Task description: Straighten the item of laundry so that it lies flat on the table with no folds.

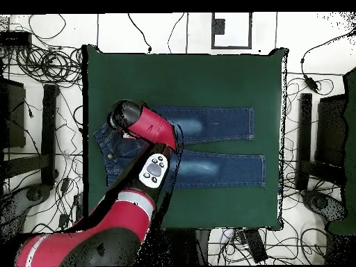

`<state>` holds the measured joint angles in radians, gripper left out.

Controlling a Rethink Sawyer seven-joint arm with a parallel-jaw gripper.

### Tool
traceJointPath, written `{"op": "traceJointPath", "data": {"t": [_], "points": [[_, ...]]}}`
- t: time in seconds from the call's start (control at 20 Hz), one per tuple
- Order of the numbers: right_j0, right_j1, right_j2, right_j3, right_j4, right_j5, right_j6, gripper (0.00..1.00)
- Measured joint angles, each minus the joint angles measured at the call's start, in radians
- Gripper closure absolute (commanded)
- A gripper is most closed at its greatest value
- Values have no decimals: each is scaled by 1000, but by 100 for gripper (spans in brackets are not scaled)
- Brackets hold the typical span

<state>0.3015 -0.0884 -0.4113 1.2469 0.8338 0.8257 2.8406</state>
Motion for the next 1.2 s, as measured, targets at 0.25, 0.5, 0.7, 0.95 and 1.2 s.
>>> {"op": "traceJointPath", "data": {"t": [0.25, 0.5, 0.7, 0.95, 1.2], "points": [[-37, -108, 54, 91, -58, -128, -15, 0], [-58, -248, 55, 175, -136, -189, -16, 0], [-67, -345, 47, 191, -200, -171, -16, 0], [-83, -453, 46, 190, -270, -140, -16, 0], [-114, -494, 50, 188, -307, -140, -16, 0]]}}
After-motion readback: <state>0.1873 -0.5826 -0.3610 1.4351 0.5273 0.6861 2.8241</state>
